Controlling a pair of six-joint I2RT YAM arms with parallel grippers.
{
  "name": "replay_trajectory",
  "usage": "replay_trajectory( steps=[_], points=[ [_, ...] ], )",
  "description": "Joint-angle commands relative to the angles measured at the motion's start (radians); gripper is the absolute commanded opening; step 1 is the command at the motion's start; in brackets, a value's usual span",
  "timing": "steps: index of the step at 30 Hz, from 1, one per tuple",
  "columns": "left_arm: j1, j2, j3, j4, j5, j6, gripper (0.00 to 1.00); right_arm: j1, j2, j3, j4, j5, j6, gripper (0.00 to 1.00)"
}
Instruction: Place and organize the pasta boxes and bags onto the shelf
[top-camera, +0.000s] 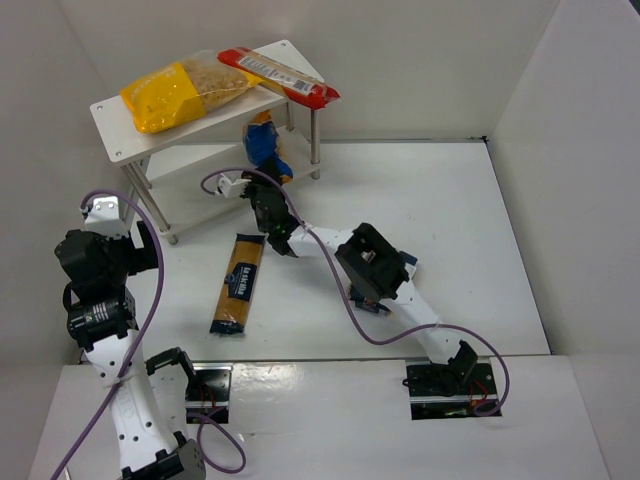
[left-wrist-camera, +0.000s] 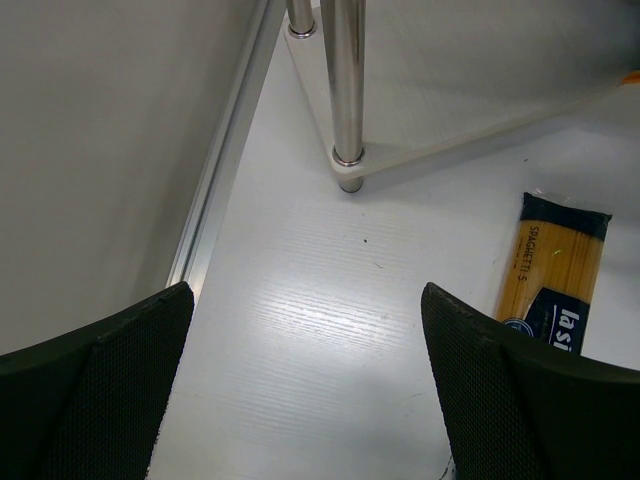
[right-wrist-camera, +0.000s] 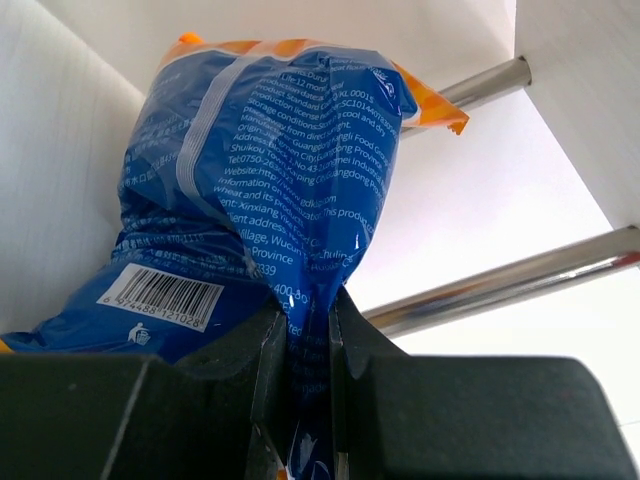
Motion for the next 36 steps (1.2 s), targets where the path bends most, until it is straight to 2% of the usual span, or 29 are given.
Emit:
replay_trajectory(
  steps=[1, 2, 4, 5, 8, 12, 17, 25, 30, 36],
  points=[
    [0.007, -0.001, -0.004, 0.02, 0.015, 0.017, 1.0, 0.008, -0.022, 0.12, 0.155, -0.013, 0.022, 0.13],
    [0.007, -0.001, -0.004, 0.02, 0.015, 0.017, 1.0, 0.008, -0.013, 0.137, 0.146, -0.013, 0.022, 0.2],
    [0.007, -0.001, -0.004, 0.02, 0.015, 0.017, 1.0, 0.008, -0.003, 0.165, 0.133, -0.013, 0.022, 0.28],
    [0.007, -0.001, -0.004, 0.02, 0.015, 0.017, 1.0, 0.008, 0.006, 0.165, 0.133, -0.013, 0.022, 0.37],
    [0.007, -0.001, -0.004, 0.02, 0.015, 0.017, 1.0, 0.008, 0.015, 0.191, 0.124, -0.004, 0.022, 0.41],
    [0.007, -0.001, -0.004, 0.02, 0.015, 0.017, 1.0, 0.008, 0.035, 0.214, 0.113, 0.005, 0.022, 0.58],
    [0.007, -0.001, -0.004, 0.02, 0.015, 0.017, 1.0, 0.008, 0.035, 0.214, 0.113, 0.005, 0.022, 0.65],
    [0.007, -0.001, -0.004, 0.02, 0.015, 0.017, 1.0, -0.002, 0.035, 0.196, 0.113, 0.024, 0.022, 0.9],
    [0.007, -0.001, -0.004, 0.02, 0.015, 0.017, 1.0, -0.002, -0.011, 0.124, 0.135, 0.033, 0.022, 0.94],
    [0.007, -0.001, -0.004, 0.02, 0.024, 0.017, 1.0, 0.02, -0.115, -0.094, 0.175, 0.051, 0.013, 0.97]
  ],
)
